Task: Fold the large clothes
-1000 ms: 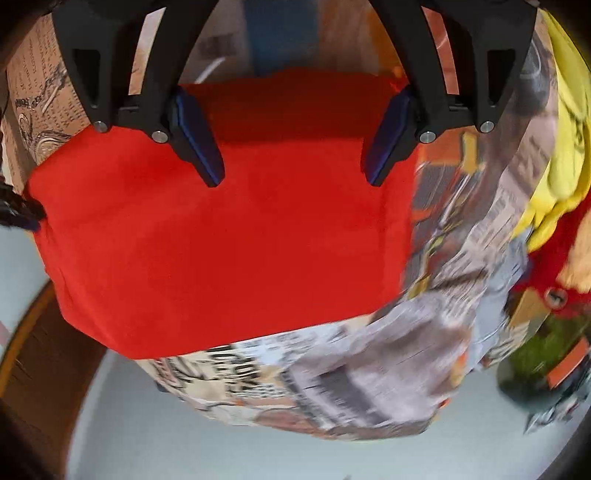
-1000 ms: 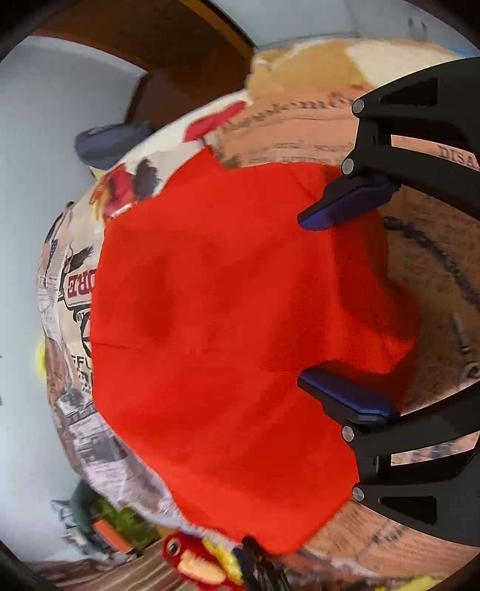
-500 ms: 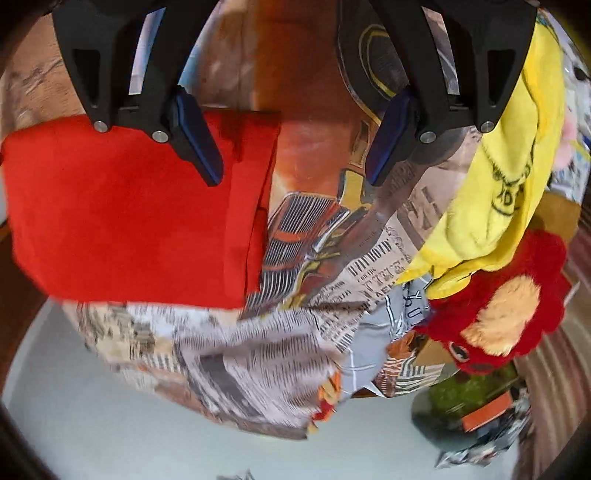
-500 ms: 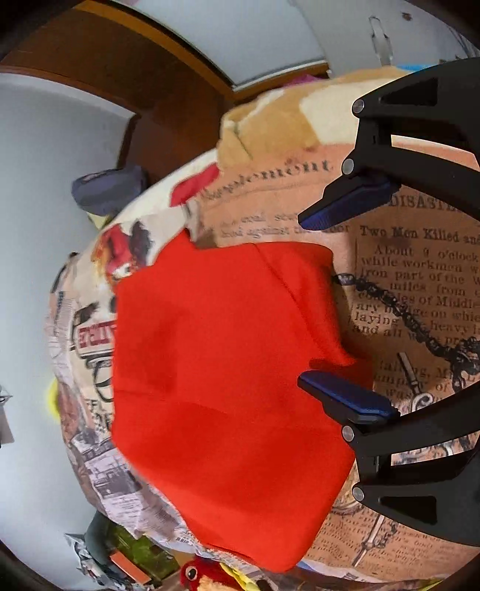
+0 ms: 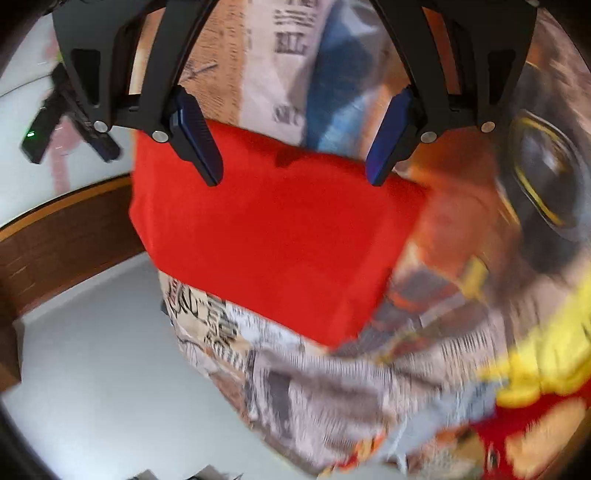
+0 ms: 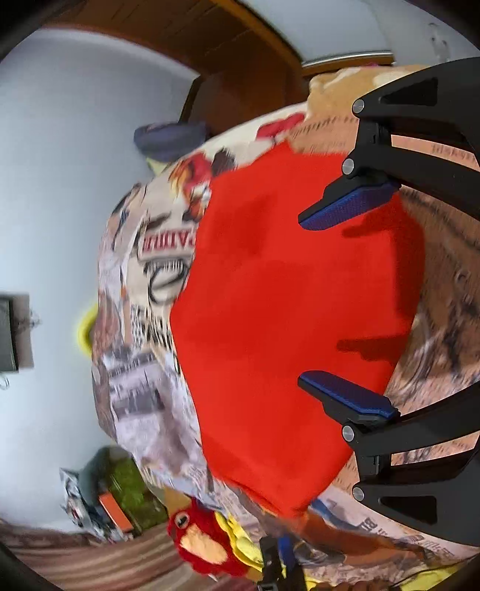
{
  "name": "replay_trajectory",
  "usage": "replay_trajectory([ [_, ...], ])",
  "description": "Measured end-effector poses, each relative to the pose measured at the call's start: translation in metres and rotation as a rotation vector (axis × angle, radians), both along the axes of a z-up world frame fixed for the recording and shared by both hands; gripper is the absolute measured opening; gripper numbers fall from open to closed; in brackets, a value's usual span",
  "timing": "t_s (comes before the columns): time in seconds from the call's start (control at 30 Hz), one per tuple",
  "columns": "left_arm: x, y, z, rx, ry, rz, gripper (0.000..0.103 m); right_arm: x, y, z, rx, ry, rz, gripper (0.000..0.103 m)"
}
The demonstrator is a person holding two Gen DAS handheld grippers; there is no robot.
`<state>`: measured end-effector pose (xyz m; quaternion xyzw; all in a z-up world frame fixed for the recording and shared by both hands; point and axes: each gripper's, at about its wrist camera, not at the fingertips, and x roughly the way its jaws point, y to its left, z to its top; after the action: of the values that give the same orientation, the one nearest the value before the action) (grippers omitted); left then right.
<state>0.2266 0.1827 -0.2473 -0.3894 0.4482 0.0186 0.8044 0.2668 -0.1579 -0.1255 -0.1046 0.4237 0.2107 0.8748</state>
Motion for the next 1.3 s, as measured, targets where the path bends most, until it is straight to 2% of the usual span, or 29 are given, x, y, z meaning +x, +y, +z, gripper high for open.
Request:
replay_trajectory([
  [0.13, 0.004, -0.002, -0.030, -0.128, 0.049, -0.009, 0.079, 0.003, 0.024, -0.020, -0.039, 0.036, 0.051, 0.075],
  [0.23, 0.006, 0.004, -0.051, -0.236, 0.066, 0.031, 0.079, 0.007, 0.031, -0.036, -0.072, 0.078, 0.058, 0.075],
  [0.47, 0.023, 0.026, -0.079, -0.308, 0.063, 0.168, 0.079, 0.007, 0.026, -0.041, -0.027, 0.110, 0.052, 0.075],
  [0.63, 0.052, 0.021, -0.083, -0.323, 0.011, 0.169, 0.078, 0.008, 0.027, -0.042, -0.017, 0.122, 0.040, 0.075],
  [0.7, 0.061, 0.019, -0.084, -0.294, 0.005, 0.183, 0.071, 0.008, 0.027, -0.042, -0.020, 0.119, 0.037, 0.075],
  [0.77, 0.069, 0.021, -0.085, -0.253, 0.007, 0.201, 0.053, 0.007, 0.028, -0.042, -0.024, 0.116, 0.032, 0.075],
  [0.8, 0.072, 0.022, -0.086, -0.239, 0.018, 0.216, 0.047, 0.007, 0.028, -0.041, -0.027, 0.115, 0.030, 0.075],
  [0.87, 0.072, 0.028, -0.089, -0.243, 0.035, 0.250, 0.026, 0.006, 0.029, -0.039, -0.040, 0.111, 0.029, 0.075],
  [0.97, 0.073, 0.034, -0.080, -0.241, 0.018, 0.279, 0.010, 0.006, 0.031, -0.035, -0.065, 0.101, 0.029, 0.075],
  [1.03, 0.074, 0.036, -0.063, -0.186, -0.015, 0.271, 0.009, 0.007, 0.032, -0.029, -0.071, 0.090, 0.030, 0.075],
  [1.3, 0.063, 0.037, 0.061, 0.112, -0.243, 0.256, 0.007, 0.013, 0.060, 0.002, -0.025, 0.048, 0.062, 0.075],
])
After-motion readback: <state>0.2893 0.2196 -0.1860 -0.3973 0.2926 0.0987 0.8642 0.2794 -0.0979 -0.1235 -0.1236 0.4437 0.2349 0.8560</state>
